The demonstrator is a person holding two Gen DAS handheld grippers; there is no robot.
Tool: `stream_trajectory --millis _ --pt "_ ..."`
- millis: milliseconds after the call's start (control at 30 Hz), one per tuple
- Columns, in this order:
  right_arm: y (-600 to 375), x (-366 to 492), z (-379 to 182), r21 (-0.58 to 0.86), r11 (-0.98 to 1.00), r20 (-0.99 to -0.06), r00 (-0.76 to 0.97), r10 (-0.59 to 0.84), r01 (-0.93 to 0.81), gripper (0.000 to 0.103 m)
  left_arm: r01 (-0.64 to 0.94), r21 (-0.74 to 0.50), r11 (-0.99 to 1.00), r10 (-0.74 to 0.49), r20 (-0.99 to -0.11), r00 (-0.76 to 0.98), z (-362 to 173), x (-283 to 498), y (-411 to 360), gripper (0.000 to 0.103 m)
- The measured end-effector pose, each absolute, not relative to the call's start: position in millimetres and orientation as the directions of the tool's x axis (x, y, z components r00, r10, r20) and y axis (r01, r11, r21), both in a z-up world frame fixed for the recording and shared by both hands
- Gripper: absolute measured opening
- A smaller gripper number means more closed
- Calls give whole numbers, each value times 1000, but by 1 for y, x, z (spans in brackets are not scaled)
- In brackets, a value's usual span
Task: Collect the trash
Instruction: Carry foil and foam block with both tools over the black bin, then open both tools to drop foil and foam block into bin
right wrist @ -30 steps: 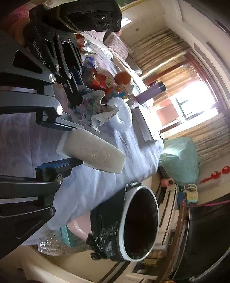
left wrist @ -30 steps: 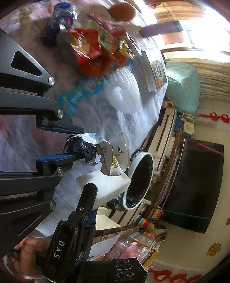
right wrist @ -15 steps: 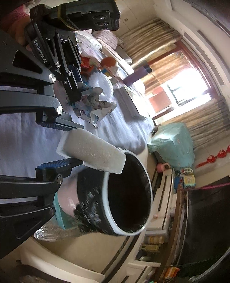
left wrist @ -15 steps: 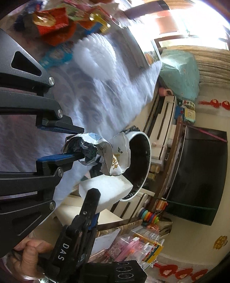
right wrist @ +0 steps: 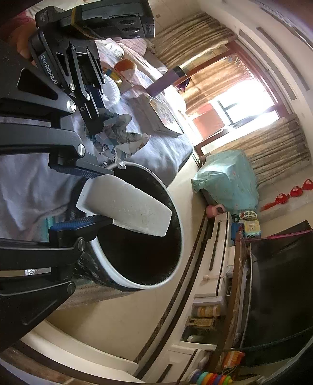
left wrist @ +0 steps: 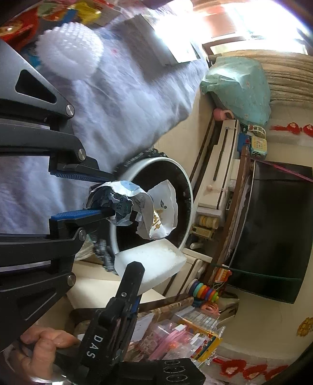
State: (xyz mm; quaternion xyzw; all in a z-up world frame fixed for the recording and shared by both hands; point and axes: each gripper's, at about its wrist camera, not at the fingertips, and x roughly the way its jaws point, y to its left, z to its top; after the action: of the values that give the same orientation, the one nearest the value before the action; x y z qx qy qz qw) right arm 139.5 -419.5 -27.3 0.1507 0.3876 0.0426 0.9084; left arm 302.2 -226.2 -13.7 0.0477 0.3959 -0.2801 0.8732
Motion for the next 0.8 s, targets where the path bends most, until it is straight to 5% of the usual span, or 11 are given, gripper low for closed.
stream_trajectory --millis 800 --pt "-454 184 -39 266 962 -743 649 167 57 36 549 -102 829 -427 -749 506 -25 361 -280 24"
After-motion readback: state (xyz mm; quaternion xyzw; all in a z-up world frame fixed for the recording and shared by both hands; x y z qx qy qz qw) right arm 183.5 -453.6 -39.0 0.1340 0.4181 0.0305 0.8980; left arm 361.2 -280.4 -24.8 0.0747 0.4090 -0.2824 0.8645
